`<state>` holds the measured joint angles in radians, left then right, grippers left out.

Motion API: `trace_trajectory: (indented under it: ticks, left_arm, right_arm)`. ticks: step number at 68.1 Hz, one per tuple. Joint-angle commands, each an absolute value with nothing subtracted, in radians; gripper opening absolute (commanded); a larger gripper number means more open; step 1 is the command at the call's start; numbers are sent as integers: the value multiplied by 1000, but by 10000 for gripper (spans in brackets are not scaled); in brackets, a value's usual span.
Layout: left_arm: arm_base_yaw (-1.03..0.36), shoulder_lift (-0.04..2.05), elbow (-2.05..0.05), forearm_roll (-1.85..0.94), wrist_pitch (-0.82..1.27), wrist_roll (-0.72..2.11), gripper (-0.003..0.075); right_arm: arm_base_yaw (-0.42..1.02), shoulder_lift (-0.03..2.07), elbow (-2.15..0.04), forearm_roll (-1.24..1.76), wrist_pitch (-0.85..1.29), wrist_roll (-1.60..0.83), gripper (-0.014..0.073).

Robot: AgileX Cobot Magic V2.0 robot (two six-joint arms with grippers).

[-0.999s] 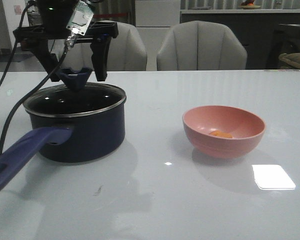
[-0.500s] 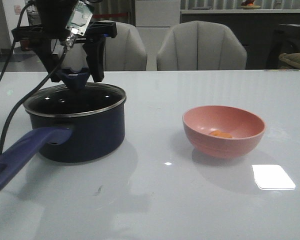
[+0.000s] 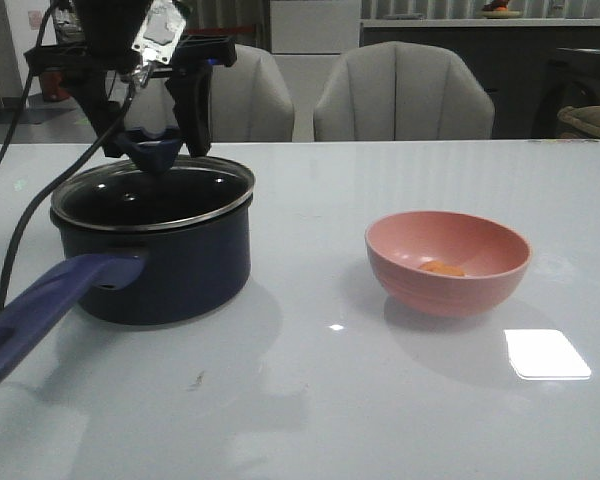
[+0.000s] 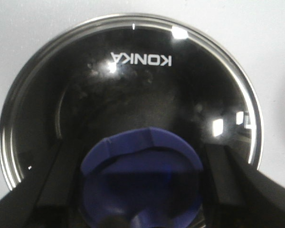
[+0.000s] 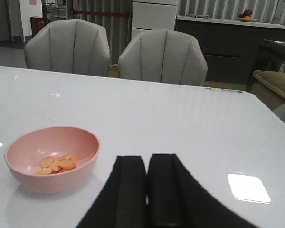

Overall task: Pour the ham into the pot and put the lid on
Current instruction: 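Lift the lid off the saucepan with the left gripper and set it aside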

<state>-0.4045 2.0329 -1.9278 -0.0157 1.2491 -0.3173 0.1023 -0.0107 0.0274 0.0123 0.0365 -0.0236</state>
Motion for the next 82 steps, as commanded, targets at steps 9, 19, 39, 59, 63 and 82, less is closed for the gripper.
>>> trace_trajectory:
  ticks: [9, 19, 39, 59, 63, 82]
  left_arm:
    - [-407, 1967, -1990, -24, 1243, -305, 153]
    - [-407, 1963, -1990, -24, 1250, -286, 153]
    - [-362, 1893, -1988, -10, 1264, -190, 153]
    - [-184, 1763, -1826, -7, 1218, -131, 152]
    - [-141, 1728, -1763, -7, 1188, -124, 152]
    - [29, 1630, -1481, -16, 1043, -61, 153]
  right_arm:
    - [97, -30, 21, 0, -49, -23, 149]
    - [97, -30, 21, 0, -49, -23, 149]
    - [97, -30, 21, 0, -49, -23, 149]
    - [97, -30, 21, 0, -49, -23, 149]
    - [97, -30, 21, 0, -49, -23, 149]
    - [97, -30, 21, 0, -49, -23, 149]
